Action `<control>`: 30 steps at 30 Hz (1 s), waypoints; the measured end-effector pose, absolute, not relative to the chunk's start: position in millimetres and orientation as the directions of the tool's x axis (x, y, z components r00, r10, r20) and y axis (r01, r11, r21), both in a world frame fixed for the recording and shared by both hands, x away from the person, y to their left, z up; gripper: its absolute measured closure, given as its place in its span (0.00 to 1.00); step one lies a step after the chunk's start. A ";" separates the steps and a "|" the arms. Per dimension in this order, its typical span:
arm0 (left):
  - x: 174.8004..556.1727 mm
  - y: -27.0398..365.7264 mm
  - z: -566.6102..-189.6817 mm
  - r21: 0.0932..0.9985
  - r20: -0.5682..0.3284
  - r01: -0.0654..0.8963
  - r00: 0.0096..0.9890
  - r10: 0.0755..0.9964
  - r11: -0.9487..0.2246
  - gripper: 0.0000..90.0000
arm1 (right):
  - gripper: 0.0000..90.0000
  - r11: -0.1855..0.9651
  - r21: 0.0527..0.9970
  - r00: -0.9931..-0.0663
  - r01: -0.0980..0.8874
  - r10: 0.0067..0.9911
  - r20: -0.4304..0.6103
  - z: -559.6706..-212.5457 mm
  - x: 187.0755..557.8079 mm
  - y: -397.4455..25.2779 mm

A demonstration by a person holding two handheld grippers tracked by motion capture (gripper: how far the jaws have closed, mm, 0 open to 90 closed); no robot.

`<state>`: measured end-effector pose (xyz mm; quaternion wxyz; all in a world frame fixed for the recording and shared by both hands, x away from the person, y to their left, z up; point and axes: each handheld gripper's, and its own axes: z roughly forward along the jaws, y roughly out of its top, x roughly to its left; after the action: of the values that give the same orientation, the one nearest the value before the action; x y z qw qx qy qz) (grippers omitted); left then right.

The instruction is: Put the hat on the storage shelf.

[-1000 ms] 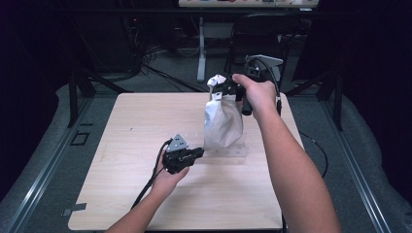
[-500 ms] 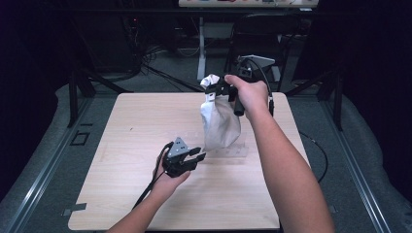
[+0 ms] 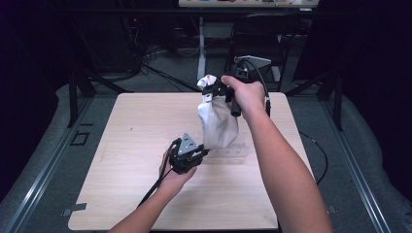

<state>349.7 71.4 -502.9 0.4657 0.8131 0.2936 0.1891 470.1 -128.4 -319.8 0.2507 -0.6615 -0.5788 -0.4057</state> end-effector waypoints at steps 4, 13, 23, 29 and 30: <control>349.1 73.1 -503.1 0.868 0.041 0.298 0.755 0.655 -0.397 0.91 | 0.90 -0.202 0.149 -0.008 0.968 0.568 0.823 -319.2 469.0 -128.3; 348.3 83.8 -510.3 0.875 0.041 0.301 0.733 0.679 -0.378 0.95 | 0.79 -0.175 0.203 -0.068 0.963 0.572 0.817 -311.8 465.0 -129.5; 349.0 99.2 -527.0 0.867 -0.030 0.365 0.718 0.696 -0.339 0.94 | 0.77 -0.196 0.220 -0.070 0.956 0.574 0.816 -306.1 462.7 -140.0; 346.4 104.8 -538.1 0.879 -0.065 0.371 0.717 0.694 -0.300 0.94 | 0.77 -0.197 0.226 -0.070 0.954 0.586 0.807 -305.8 460.4 -145.5; 346.2 105.9 -538.9 0.878 -0.064 0.370 0.720 0.691 -0.305 0.94 | 0.77 -0.198 0.224 -0.068 0.954 0.586 0.807 -306.0 460.2 -146.6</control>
<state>346.2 105.9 -538.9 0.4850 0.7906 0.3354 0.1651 460.2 -146.6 -306.0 0.2169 -0.6473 -0.5950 -0.4243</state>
